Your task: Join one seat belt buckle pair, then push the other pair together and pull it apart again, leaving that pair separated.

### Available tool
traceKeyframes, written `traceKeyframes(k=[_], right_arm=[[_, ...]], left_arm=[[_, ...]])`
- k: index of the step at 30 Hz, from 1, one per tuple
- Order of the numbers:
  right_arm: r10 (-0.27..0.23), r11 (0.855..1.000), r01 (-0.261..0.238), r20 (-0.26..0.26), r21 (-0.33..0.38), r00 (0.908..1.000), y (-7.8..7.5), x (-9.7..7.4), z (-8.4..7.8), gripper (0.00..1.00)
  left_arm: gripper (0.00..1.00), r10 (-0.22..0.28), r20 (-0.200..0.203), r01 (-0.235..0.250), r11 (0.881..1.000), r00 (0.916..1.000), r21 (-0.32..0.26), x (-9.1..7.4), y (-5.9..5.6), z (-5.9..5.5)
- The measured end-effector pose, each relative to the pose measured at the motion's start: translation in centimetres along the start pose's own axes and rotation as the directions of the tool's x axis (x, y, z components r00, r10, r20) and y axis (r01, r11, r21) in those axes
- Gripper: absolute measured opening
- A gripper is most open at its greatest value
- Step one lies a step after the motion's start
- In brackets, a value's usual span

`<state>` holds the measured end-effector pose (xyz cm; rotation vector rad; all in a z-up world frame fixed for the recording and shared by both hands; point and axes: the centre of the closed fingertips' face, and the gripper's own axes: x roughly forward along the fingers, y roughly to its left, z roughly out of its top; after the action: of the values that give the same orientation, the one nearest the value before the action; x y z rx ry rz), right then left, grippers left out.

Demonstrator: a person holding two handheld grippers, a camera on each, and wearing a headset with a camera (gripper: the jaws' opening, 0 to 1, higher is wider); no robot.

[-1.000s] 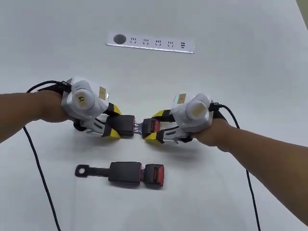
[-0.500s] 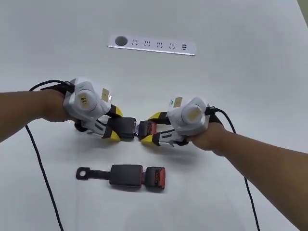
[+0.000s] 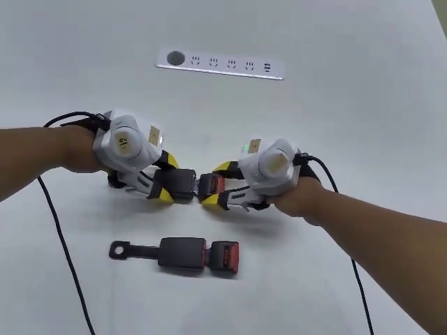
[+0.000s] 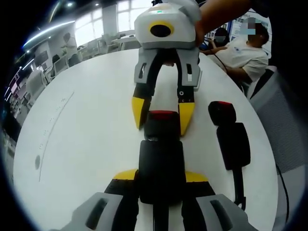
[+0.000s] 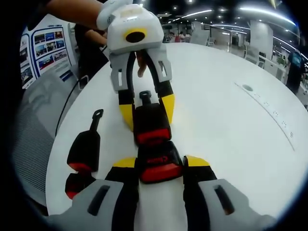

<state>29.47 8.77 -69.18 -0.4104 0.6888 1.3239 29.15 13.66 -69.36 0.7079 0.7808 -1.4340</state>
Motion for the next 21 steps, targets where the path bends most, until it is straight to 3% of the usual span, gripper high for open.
traceKeyframes(k=[21], right_arm=[[-0.007,1.0,0.007,-0.011,-0.027,0.9999,0.33,-0.05,0.16,0.34]], left_arm=[[0.35,-0.003,-0.006,0.003,1.0,1.0,0.008,-0.01,-0.17,0.16]])
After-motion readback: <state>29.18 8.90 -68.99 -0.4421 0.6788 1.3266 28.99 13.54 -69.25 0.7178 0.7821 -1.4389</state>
